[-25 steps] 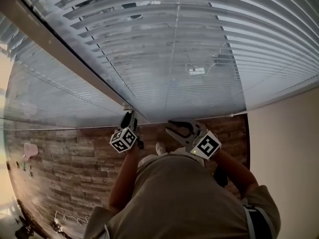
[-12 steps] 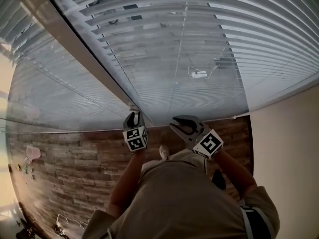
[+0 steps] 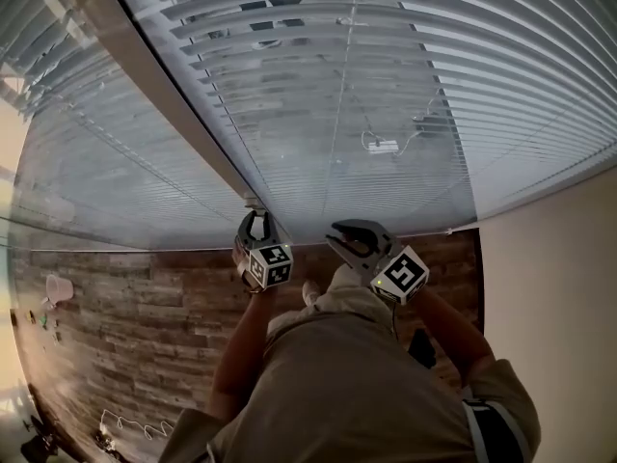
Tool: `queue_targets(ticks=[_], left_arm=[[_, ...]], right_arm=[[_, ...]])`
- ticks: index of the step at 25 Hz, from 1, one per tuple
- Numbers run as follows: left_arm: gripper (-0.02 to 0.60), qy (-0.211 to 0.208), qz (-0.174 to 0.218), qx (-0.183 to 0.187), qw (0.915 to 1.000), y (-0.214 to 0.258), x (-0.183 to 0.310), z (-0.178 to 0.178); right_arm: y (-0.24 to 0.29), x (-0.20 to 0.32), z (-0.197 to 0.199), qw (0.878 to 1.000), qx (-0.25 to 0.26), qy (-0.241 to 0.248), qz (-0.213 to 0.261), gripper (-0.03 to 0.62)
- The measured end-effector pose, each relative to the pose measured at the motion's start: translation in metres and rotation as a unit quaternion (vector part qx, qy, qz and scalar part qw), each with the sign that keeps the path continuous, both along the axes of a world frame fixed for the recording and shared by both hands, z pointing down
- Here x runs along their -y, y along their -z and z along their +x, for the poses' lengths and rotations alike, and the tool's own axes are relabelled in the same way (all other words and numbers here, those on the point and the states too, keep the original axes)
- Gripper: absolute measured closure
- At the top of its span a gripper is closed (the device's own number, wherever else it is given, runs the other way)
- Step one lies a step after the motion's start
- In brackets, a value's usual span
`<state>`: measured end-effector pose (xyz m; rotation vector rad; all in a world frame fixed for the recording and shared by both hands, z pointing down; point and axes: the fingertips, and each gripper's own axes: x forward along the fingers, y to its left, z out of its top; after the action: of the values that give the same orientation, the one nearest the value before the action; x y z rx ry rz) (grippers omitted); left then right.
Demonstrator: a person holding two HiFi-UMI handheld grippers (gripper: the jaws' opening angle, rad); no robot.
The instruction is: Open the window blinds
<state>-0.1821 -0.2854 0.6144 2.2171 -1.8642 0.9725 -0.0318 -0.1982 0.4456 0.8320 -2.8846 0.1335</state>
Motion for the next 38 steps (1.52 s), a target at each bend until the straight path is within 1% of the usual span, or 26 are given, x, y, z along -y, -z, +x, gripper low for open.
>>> queue_targets(ticks=[4, 7, 9, 11, 12, 13, 14, 15, 16, 17, 18, 19, 20, 21, 22, 23, 24, 25, 26, 27, 28, 29, 33, 34, 37, 38], left_arm=[[0.446, -0.007, 0.012, 0.075, 0.9971, -0.003, -0.001, 0.001], [0.446, -0.018, 0.023, 0.155, 0.9875, -0.011, -0.005, 0.003], [0.446, -0.034, 0.022, 0.244, 0.9691, -0.007, -0.004, 0.005], [0.445, -0.053, 0.022, 0.332, 0.9416, 0.004, -0.003, 0.015], [0.445, -0.062, 0.023, 0.359, 0.9312, 0.005, -0.005, 0.022], [0.443, -0.069, 0.023, 0.372, 0.9252, 0.001, -0.009, 0.028], [0.443, -0.073, 0.022, 0.374, 0.9243, -0.005, -0.016, 0.031], [0.442, -0.074, 0.018, 0.363, 0.9285, -0.013, -0.024, 0.032], [0.439, -0.072, 0.012, 0.341, 0.9372, -0.019, -0.031, 0.031], [0.432, -0.065, 0.002, 0.305, 0.95, -0.022, -0.036, 0.029], [0.409, -0.054, -0.011, 0.25, 0.9666, -0.02, -0.041, 0.028], [0.397, -0.037, -0.025, 0.17, 0.9844, -0.015, -0.046, 0.027], [0.388, -0.016, -0.038, 0.061, 0.9973, -0.007, -0.05, 0.027], [0.38, 0.009, -0.051, -0.074, 0.9959, 0.001, -0.052, 0.028], [0.365, 0.036, -0.062, -0.216, 0.9738, 0.006, -0.052, 0.029], [0.356, 0.061, -0.071, -0.345, 0.934, 0.009, -0.049, 0.027], [0.347, 0.081, -0.074, -0.445, 0.8886, 0.01, -0.045, 0.025], [0.347, 0.095, -0.072, -0.514, 0.8496, 0.012, -0.041, 0.022], [0.348, 0.104, -0.067, -0.555, 0.8224, 0.016, -0.037, 0.019], [0.348, 0.109, -0.06, -0.578, 0.8066, 0.018, -0.033, 0.018], [0.353, 0.113, -0.054, -0.588, 0.7993, 0.02, -0.03, 0.017], [0.367, 0.118, -0.05, -0.59, 0.7974, 0.019, -0.027, 0.016], [0.474, 0.148, -0.043, -0.579, 0.8006, 0.008, -0.023, 0.007], [0.474, 0.149, -0.043, -0.573, 0.8045, 0.008, -0.024, 0.007], [0.476, 0.145, -0.048, -0.543, 0.8255, 0.009, -0.024, 0.009], [0.476, 0.147, -0.049, -0.54, 0.8273, 0.007, -0.024, 0.01]], right_arm=[[0.003, 0.003, 0.008, 1.0, 0.009, 0.001, -0.003, 0.507], [-0.001, 0.002, 0.011, 1.0, 0.006, 0.013, -0.006, 0.507], [0.006, 0.007, 0.014, 1.0, 0.002, 0.022, 0.0, 0.507], [0.017, 0.01, 0.024, 0.999, 0.001, 0.031, 0.01, 0.507], [0.018, 0.009, 0.033, 0.999, 0.004, 0.032, 0.013, 0.508], [0.016, 0.006, 0.041, 0.999, 0.008, 0.034, 0.015, 0.508], [0.011, 0.002, 0.046, 0.999, 0.013, 0.035, 0.016, 0.508], [0.004, -0.004, 0.048, 0.999, 0.017, 0.038, 0.017, 0.508], [-0.002, -0.009, 0.048, 0.999, 0.019, 0.042, 0.016, 0.508], [-0.005, -0.011, 0.047, 0.999, 0.02, 0.047, 0.015, 0.508], [-0.005, -0.012, 0.046, 0.998, 0.021, 0.053, 0.013, 0.508], [-0.002, -0.013, 0.045, 0.998, 0.022, 0.058, 0.014, 0.508], [0.002, -0.013, 0.045, 0.998, 0.023, 0.062, 0.017, 0.508], [0.008, -0.012, 0.046, 0.997, 0.025, 0.064, 0.022, 0.508], [0.011, -0.011, 0.046, 0.997, 0.029, 0.065, 0.025, 0.508], [0.014, -0.009, 0.046, 0.997, 0.034, 0.065, 0.026, 0.508], [0.015, -0.006, 0.044, 0.997, 0.039, 0.067, 0.026, 0.508], [0.017, -0.004, 0.042, 0.996, 0.043, 0.071, 0.027, 0.508], [0.02, -0.003, 0.039, 0.996, 0.044, 0.076, 0.029, 0.508], [0.022, -0.003, 0.038, 0.995, 0.044, 0.081, 0.031, 0.508], [0.023, -0.002, 0.038, 0.995, 0.044, 0.084, 0.031, 0.508], [0.023, -0.001, 0.038, 0.995, 0.044, 0.085, 0.03, 0.508], [0.014, -0.001, 0.04, 0.995, 0.054, 0.087, 0.013, 0.507], [0.014, -0.003, 0.04, 0.994, 0.057, 0.091, 0.01, 0.508], [0.01, -0.007, 0.043, 0.993, 0.054, 0.102, 0.007, 0.507], [0.004, -0.007, 0.043, 0.993, 0.053, 0.103, 0.003, 0.507]])
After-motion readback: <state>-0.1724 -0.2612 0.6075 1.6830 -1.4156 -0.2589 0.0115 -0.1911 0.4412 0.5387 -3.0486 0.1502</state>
